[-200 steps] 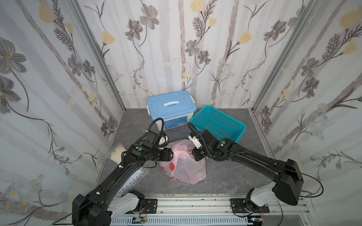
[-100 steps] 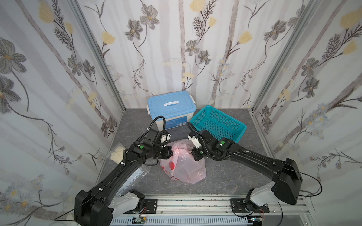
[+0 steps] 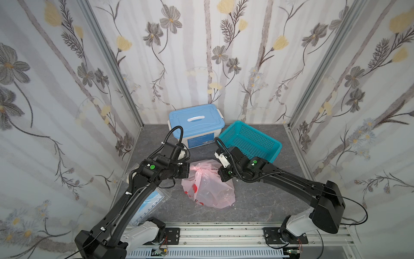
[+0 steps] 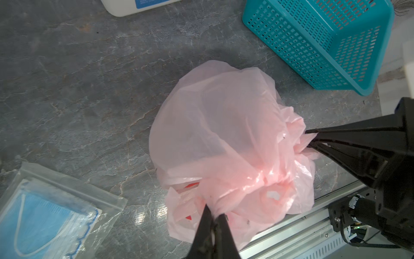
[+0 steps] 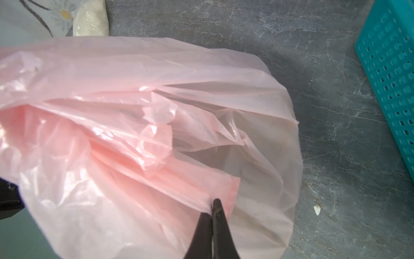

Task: Place the pineapple into a plastic bag & tie a knot
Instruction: Tie the plastic bag at the center of the board.

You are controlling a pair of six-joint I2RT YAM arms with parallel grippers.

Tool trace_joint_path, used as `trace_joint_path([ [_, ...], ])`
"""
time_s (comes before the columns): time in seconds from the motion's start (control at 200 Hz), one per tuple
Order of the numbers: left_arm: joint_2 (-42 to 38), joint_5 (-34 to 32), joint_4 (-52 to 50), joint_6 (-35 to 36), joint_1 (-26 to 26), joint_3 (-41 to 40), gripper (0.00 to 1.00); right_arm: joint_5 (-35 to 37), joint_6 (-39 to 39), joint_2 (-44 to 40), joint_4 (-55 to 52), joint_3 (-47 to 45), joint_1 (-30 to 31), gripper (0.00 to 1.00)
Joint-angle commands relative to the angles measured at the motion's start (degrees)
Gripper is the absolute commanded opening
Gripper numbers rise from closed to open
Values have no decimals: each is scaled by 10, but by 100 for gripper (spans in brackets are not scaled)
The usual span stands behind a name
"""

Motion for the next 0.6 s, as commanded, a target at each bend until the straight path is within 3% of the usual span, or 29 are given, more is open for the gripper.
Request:
trace_joint_path([
  [0.0,8,-93,-74,2,-2,29,0,30,13,3,-13,5,-4,0],
  [0.28,32,-221,-130,-5,-5,31,0,96,33,1,-62,0,-13,0],
  [0.594,62,-252,-40,-45,-6,-25,0,162,49,-21,-107,-40,-21,0],
])
